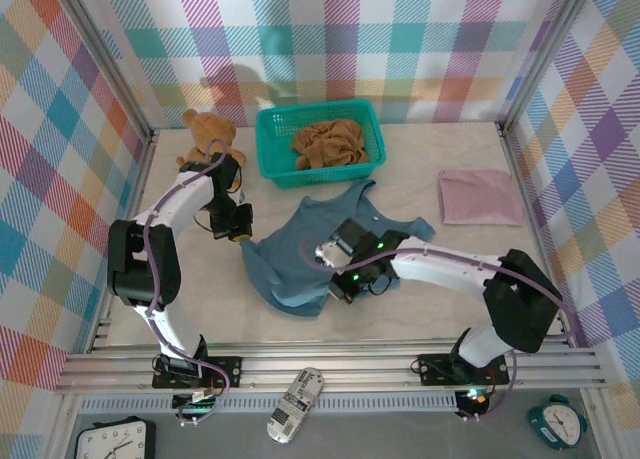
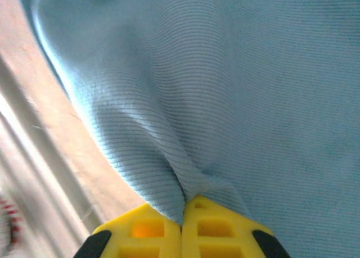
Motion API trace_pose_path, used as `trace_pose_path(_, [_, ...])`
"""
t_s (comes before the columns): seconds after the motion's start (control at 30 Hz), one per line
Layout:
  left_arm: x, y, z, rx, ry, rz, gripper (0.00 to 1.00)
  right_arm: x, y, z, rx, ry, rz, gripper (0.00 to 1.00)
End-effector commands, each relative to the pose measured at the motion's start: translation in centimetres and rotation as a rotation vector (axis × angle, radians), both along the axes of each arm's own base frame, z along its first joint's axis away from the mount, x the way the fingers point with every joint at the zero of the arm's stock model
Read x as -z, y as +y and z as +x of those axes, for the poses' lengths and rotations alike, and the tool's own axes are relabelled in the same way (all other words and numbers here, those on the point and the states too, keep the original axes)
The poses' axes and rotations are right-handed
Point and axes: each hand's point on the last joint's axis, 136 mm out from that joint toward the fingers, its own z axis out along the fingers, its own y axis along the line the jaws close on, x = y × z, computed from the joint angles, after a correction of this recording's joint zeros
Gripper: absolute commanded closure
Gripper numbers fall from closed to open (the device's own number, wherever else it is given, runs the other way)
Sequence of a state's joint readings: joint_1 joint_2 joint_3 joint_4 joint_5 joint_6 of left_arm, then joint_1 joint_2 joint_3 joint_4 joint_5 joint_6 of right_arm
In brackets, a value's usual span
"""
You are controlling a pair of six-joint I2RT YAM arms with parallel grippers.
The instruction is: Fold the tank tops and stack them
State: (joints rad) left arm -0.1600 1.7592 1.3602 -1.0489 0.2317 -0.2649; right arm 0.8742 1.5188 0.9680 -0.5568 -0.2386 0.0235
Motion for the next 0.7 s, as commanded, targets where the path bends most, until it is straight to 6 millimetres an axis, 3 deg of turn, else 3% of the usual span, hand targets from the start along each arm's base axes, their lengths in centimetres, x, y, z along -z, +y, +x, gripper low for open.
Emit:
trace_pose_path(0.0, [-0.7,0.1,0.3,-0.007,0.008,-0.013,0.94,-1.7,0.2,-2.3,0.038,0.323,0.137,0.96])
trace_pose_path(0.4, [0.1,-0.2,3.3,-0.01,-0.01,0.012,0.94,-0.1,-2.0,7.1,0.164,0.437,0.109,0.9])
trace_pose_path(0.67, [1.0,-0.1,4.5,-0.013,-0.009,0.029,0.93,3.4,-4.2,12.8,0.187,0.168,-0.116,0.71])
